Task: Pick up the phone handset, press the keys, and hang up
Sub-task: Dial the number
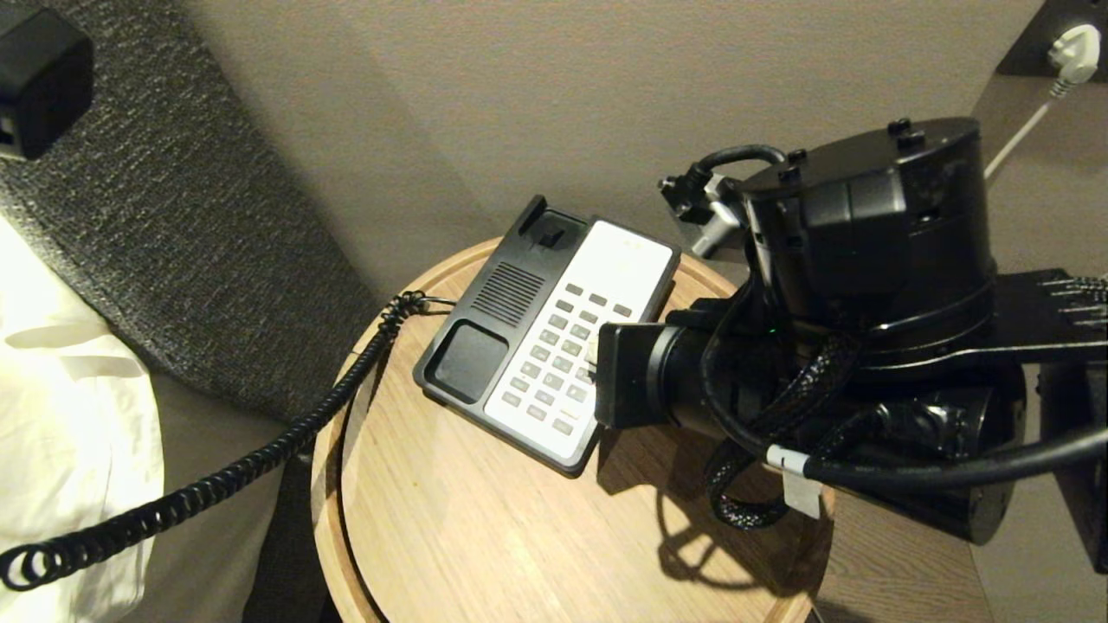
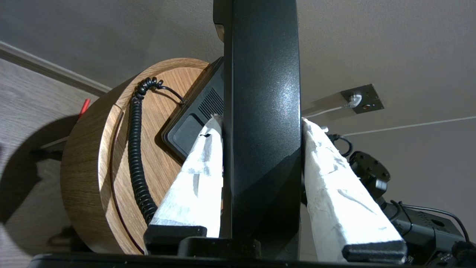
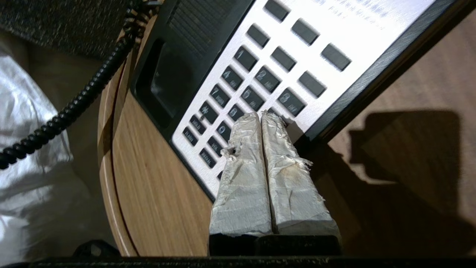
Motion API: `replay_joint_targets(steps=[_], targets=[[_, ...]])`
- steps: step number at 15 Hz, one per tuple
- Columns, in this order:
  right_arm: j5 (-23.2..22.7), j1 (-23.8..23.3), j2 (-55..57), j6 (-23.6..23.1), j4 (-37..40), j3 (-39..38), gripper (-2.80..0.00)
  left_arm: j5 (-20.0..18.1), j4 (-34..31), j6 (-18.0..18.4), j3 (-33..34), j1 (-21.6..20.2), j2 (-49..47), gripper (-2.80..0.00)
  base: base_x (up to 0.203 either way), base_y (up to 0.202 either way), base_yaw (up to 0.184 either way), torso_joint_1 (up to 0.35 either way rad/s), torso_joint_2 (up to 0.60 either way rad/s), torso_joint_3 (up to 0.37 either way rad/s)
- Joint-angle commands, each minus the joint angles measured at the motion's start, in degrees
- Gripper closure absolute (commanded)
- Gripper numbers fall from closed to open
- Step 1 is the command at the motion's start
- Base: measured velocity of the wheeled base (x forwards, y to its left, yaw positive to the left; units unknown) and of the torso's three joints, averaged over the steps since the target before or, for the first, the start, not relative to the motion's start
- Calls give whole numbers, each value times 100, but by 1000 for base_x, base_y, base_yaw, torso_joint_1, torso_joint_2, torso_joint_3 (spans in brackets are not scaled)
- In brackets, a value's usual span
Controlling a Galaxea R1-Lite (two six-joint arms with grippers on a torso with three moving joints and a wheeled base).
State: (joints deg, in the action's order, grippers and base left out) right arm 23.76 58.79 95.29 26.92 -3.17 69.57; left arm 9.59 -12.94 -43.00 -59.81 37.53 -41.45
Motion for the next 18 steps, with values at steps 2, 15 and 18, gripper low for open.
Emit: replay_joint_targets(steps=[2,15,18], targets=[[15,-233,-48,-23,0,-24,0,7,-7,-24,4,-1,-4,0,0,0,0,0,0,0],[-20,-341,60,-64,-8,21,0,7,-7,-16,4,-1,5,0,0,0,0,0,0,0],[-55,-333,81,-64,-4,30,0,7,-7,-25,-2,-1,5,0,0,0,0,0,0,0]])
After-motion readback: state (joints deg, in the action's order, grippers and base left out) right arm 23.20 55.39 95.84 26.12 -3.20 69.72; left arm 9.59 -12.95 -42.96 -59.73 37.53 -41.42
